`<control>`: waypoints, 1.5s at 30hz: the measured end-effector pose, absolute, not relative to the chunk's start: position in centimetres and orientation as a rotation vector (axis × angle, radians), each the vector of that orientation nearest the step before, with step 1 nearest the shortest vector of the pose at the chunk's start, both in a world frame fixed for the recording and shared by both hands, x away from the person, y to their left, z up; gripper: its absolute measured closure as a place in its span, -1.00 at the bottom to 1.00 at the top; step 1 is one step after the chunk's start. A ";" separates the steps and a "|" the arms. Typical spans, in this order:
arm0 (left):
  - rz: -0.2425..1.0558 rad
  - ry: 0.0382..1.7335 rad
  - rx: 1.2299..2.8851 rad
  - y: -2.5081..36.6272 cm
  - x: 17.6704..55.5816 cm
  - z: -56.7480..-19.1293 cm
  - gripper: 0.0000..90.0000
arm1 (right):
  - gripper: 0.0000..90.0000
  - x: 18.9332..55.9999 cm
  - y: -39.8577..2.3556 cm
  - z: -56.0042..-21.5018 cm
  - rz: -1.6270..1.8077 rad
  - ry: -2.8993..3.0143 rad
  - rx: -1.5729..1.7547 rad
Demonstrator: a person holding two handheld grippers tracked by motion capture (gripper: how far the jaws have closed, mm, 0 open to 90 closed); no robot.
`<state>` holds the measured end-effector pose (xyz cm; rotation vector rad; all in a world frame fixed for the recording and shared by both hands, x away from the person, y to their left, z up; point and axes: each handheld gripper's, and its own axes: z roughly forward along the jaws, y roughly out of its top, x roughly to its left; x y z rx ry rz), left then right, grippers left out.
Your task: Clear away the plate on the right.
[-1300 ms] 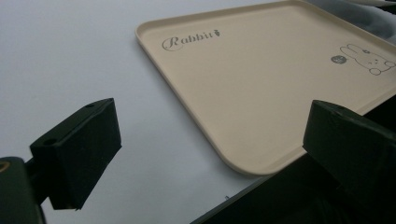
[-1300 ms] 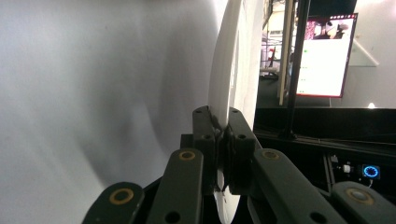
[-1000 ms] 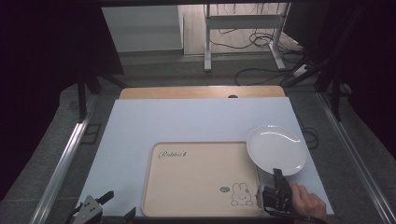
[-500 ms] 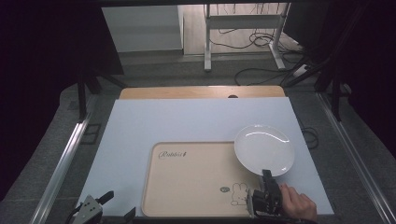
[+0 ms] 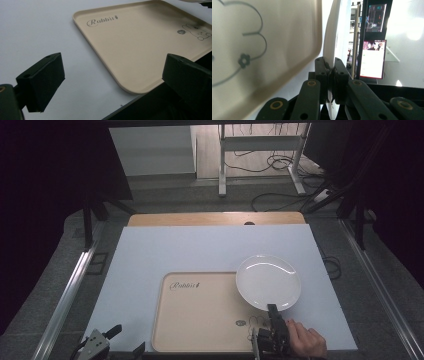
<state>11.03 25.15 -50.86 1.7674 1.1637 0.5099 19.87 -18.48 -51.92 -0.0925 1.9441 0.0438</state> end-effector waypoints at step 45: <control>0.509 1.161 1.768 25.2 11.0 -50.9 -0.92 | 0.88 17.3 -10.6 -54.1 0.236 1.976 -0.339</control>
